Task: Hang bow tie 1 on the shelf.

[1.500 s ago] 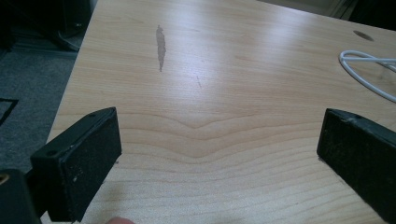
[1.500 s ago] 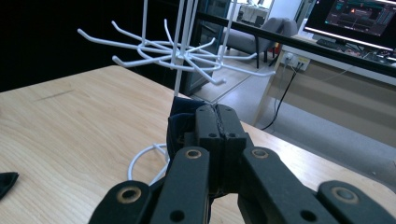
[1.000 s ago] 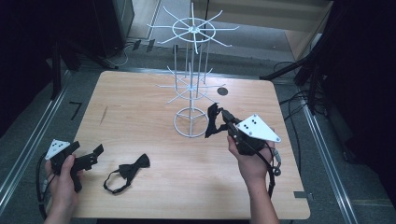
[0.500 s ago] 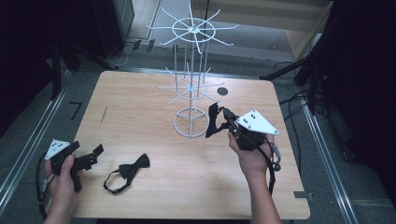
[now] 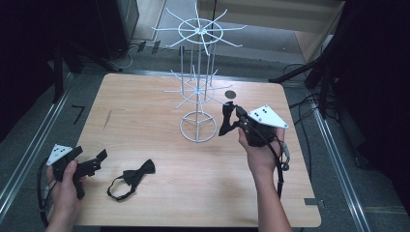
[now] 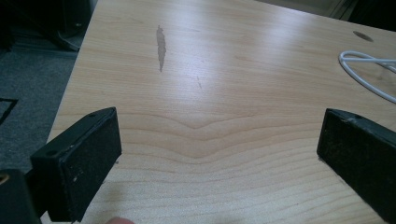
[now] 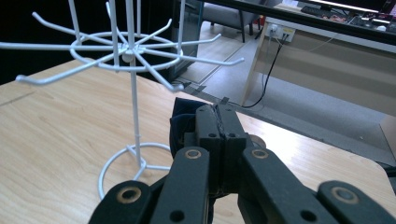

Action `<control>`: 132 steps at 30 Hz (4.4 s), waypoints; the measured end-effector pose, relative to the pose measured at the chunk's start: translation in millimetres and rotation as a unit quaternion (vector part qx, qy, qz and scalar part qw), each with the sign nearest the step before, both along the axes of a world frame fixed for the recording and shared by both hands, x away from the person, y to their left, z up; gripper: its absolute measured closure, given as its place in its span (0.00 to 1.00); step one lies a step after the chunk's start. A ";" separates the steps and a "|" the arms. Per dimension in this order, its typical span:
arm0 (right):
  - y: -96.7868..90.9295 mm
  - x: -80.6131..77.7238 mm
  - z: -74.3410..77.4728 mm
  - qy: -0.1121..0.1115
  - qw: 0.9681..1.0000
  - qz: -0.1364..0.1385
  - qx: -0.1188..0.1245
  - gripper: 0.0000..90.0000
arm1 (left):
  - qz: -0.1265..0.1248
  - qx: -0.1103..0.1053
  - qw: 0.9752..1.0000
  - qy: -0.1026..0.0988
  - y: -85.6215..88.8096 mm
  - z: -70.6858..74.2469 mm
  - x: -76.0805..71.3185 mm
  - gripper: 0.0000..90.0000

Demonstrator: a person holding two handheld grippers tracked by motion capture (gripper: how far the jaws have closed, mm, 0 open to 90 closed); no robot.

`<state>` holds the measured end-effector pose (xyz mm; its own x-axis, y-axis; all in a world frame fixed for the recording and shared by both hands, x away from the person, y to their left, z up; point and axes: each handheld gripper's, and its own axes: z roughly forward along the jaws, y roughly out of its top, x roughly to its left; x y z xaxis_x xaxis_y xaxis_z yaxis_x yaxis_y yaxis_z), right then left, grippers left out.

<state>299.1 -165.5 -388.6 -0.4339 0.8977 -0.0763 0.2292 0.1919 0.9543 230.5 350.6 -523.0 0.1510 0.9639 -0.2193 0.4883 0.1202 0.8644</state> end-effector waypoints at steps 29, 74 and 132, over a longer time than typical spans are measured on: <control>25.6 4.5 25.2 -0.004 1.000 -0.015 0.019 1.00 | 0.000 0.001 1.000 -0.001 0.2 0.1 -0.1 0.00; 64.8 13.9 0.1 0.017 0.999 0.021 0.038 1.00 | -0.001 0.001 1.000 -0.001 0.0 0.1 0.2 0.00; 93.9 -22.4 -73.4 0.041 0.990 0.124 0.047 0.71 | -0.002 -0.001 1.000 -0.001 0.0 0.1 0.2 0.00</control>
